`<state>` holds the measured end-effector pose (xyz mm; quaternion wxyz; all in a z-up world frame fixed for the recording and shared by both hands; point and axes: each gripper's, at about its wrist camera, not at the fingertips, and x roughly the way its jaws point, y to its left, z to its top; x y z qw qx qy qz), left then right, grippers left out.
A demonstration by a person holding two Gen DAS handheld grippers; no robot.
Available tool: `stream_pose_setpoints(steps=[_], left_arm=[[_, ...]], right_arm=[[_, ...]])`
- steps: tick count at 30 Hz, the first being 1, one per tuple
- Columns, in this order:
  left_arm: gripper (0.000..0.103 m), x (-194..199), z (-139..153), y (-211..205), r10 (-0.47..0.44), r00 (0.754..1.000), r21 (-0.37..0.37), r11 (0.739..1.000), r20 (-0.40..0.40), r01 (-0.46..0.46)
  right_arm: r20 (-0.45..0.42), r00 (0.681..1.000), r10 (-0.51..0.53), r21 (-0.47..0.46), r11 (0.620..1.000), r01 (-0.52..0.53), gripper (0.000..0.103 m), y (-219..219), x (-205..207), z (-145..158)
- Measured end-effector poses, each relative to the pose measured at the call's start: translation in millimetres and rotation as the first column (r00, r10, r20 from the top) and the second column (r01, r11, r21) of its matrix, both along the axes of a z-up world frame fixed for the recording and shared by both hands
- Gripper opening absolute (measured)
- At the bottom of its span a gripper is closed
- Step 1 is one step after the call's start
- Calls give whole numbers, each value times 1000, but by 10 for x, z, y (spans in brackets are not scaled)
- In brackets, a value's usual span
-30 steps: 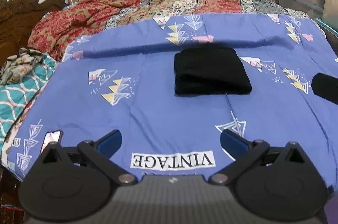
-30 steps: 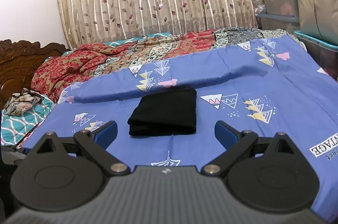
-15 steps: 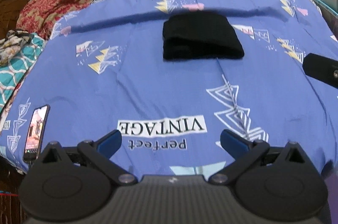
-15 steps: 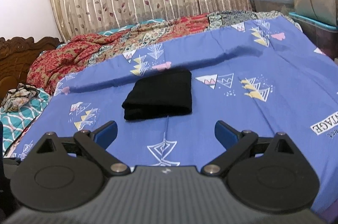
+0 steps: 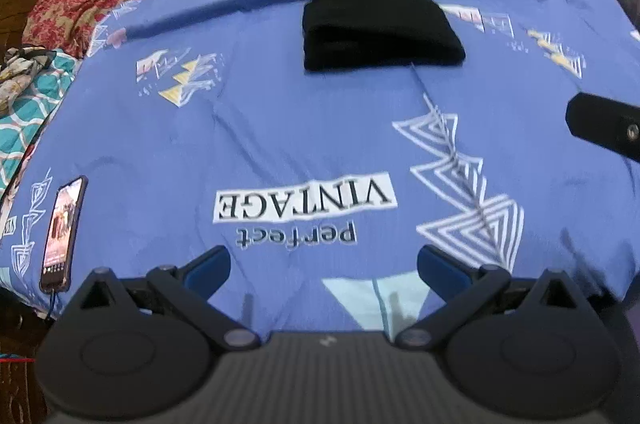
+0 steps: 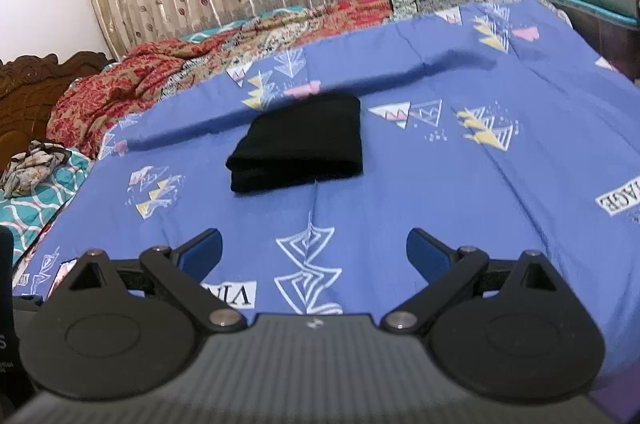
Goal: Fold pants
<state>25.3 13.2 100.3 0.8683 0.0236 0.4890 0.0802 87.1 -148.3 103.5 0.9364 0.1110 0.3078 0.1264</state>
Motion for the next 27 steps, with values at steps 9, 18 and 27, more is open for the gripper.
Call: stream_pose_setpoints(steps=[9,18,27], left_arm=[[103,-37,-260,-22,-7,997,39,999,-74,10],[103,-103,-426,-80,-45,992,86,995,-116,55],[103,-109,-467,-86,-54,990,82,994,-128,65]], right_arm=[[-125,992,0,26,1000,3,100,8,41,-267],[-222,975,-10,58,998,23,100,-29,58,-426],[-240,971,-8,61,998,24,100,-33,65,-460]])
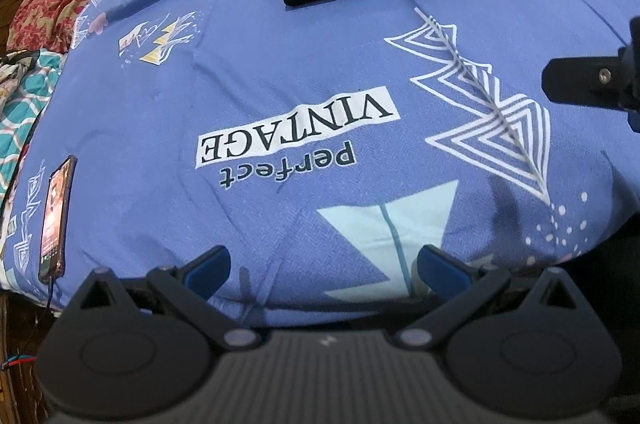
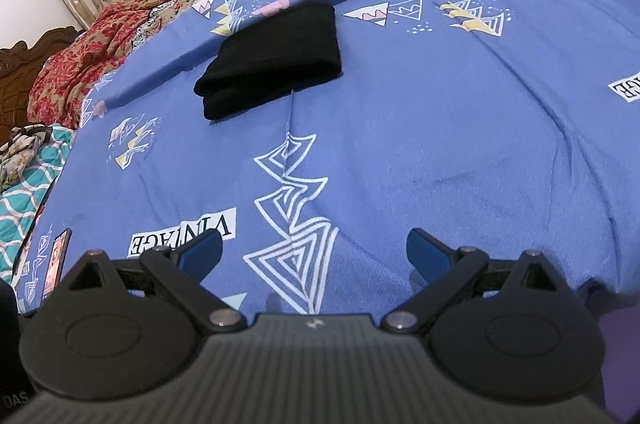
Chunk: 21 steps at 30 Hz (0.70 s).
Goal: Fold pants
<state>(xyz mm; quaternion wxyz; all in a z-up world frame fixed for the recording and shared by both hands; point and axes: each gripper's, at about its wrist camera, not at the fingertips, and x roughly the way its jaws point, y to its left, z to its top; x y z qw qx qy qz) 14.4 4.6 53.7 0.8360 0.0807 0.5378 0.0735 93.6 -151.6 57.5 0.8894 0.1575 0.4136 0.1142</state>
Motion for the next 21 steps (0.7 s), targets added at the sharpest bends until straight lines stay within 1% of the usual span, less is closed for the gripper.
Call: stream_pose_setpoints(steps=[21], left_arm=[[103,46,-77,16,4,1000,-10,1000,-28,-4]], right_arm=[[-8,1000,-3,1,1000,3,100,-9,45,-25]])
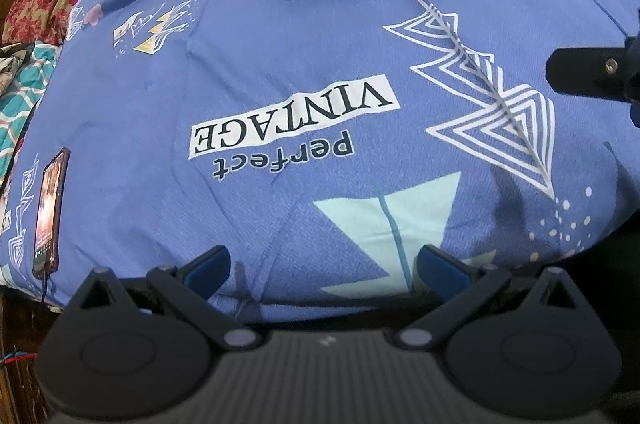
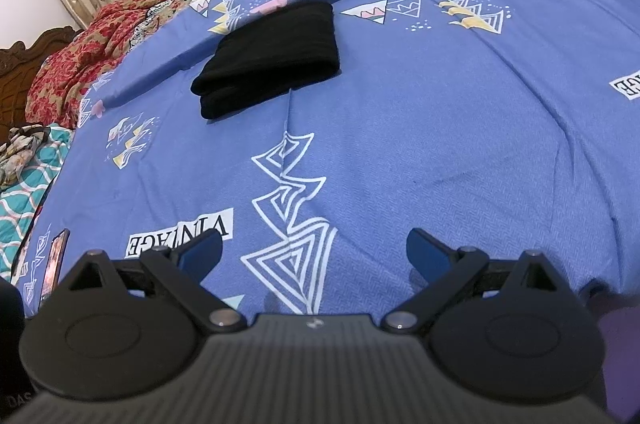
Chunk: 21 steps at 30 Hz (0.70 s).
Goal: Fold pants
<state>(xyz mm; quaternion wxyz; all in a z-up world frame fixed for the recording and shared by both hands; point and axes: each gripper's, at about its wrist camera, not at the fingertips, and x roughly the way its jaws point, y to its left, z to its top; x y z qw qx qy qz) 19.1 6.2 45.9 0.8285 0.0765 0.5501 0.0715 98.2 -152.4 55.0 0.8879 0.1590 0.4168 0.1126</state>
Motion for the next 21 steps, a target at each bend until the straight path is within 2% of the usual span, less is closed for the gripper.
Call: stream_pose_setpoints(steps=[21], left_arm=[[103,-13,-40,-7,8,1000,0,1000,-6,-8]], right_arm=[[0,1000,0,1,1000,0,100,1,-5,-2]])
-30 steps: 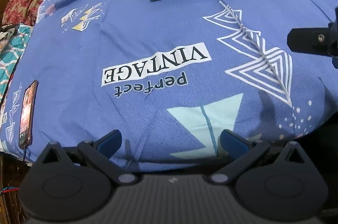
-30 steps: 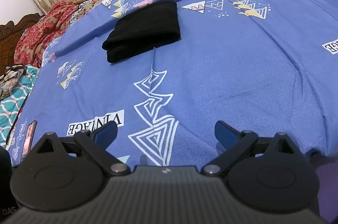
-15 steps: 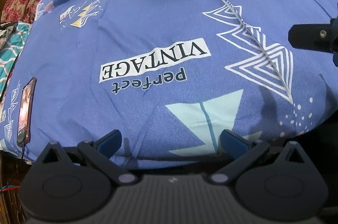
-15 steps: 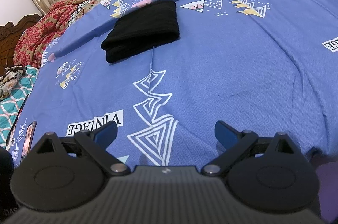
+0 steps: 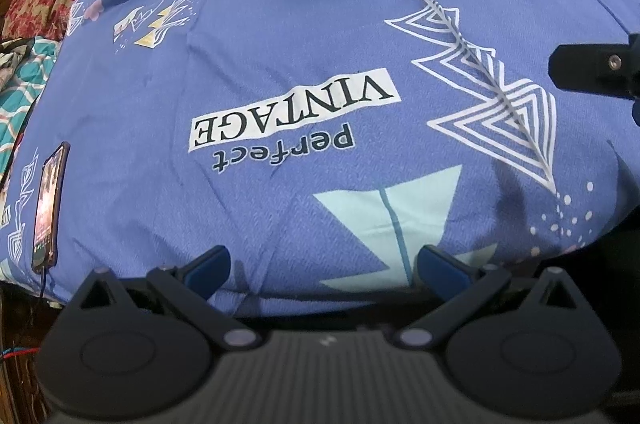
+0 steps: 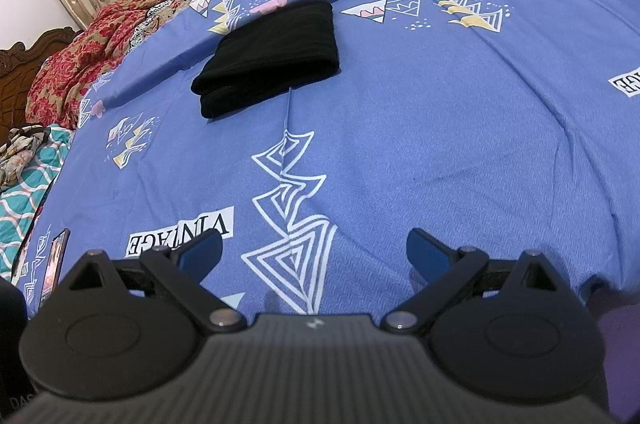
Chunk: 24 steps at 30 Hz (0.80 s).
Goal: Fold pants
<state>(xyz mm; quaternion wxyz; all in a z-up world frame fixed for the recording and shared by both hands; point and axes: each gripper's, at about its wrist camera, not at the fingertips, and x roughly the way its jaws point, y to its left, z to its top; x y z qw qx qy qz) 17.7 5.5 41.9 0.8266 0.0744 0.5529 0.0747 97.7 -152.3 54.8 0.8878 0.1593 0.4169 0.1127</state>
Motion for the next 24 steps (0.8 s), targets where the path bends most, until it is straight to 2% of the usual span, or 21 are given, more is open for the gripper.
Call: stream_pose_setpoints(steps=[24], left_arm=[[103,33,-27,39,28,999,-14,1000,-18,-28]], right_arm=[[-1,1000,0,-1,1000,0,100,6,-4,-3]])
